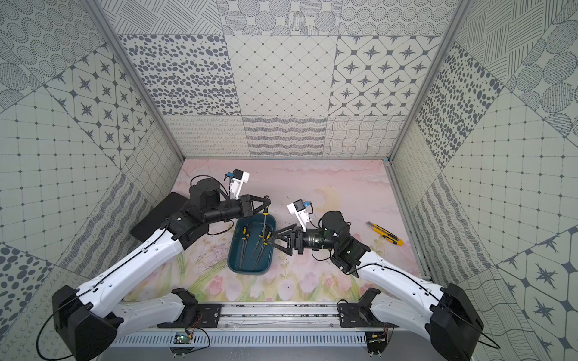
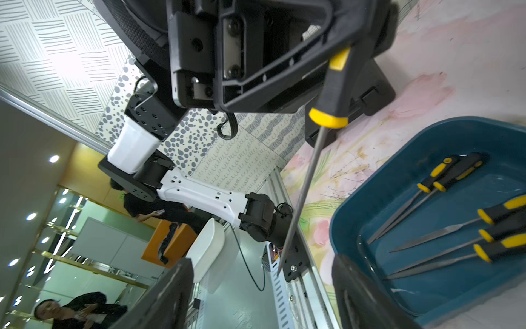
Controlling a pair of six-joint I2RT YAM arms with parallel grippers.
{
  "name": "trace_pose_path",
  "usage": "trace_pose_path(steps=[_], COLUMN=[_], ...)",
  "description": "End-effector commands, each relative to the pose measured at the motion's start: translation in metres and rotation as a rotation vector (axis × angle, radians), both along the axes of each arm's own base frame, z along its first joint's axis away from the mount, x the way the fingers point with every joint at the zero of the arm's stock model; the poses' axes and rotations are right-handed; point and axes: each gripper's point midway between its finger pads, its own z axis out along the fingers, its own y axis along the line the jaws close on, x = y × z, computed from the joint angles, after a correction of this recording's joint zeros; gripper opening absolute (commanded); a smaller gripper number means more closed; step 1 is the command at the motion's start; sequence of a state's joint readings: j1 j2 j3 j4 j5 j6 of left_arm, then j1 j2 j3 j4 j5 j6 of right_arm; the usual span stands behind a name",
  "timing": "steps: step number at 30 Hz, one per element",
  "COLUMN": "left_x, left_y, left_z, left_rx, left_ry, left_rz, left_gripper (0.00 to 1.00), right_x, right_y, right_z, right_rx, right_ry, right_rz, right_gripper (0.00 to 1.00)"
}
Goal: Take the file tool out of the storage box
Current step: Pick up the file tool from the storage box.
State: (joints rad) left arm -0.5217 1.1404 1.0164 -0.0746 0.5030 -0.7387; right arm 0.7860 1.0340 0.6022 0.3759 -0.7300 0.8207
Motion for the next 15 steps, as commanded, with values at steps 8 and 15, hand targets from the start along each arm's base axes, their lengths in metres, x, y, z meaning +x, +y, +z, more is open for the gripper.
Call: trace_pose_path(steps=[8, 15], left_x=[-0.017, -0.015], left_y=[-0.003, -0.002], left_z=[0.080, 0.088], left_rx=[-0.322, -0.372], left_ry=[-0.133, -0.156], left_rz=[-0.087, -0.083], left_gripper=[0.05, 0.06], right_x=[-0.010, -0.008], right_y=[0.009, 0.014], right_z=[0.055, 0.060], right_rx=[0.162, 0.193], right_ry=[-0.055, -0.048], right_rz=[0.061, 0.068], right_gripper=[0.64, 0.50])
